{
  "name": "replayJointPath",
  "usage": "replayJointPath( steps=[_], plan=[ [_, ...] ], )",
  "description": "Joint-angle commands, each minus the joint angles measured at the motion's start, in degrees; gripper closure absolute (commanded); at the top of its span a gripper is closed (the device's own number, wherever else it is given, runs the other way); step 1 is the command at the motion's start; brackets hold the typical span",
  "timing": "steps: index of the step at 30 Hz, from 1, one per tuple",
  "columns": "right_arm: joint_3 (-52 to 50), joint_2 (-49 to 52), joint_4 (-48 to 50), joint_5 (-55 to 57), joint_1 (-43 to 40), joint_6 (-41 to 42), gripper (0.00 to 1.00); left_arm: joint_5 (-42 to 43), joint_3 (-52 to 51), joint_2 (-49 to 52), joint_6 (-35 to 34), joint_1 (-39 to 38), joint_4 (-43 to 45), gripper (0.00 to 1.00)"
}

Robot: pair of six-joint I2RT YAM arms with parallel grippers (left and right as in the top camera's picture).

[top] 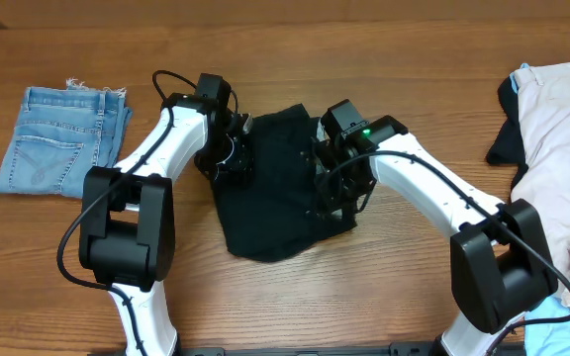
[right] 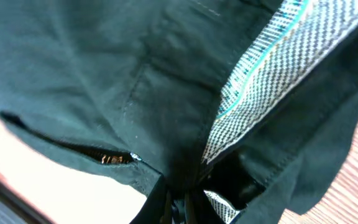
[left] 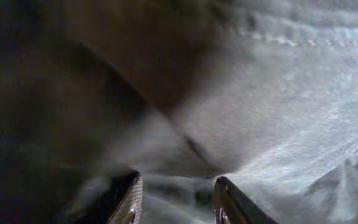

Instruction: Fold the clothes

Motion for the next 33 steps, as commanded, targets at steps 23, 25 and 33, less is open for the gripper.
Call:
replayJointPath(
  steps=[23, 25, 33],
  plan=[
    [0.7, -0.3, -3.3, 5.2, -4.7, 9.9, 0.84, 14.3, 10.5, -0.3, 22.2, -3.5, 8.4, 0.5],
    [0.7, -0.3, -3.3, 5.2, -4.7, 9.9, 0.84, 9.4, 10.5, 0.0, 25.1, -6.4, 11.6, 0.46],
    [0.7, -0.3, -3.4, 5.2, -4.7, 10.0, 0.84, -1.7, 10.5, 4.5, 27.9, -13.4, 16.5, 0.53]
  ],
)
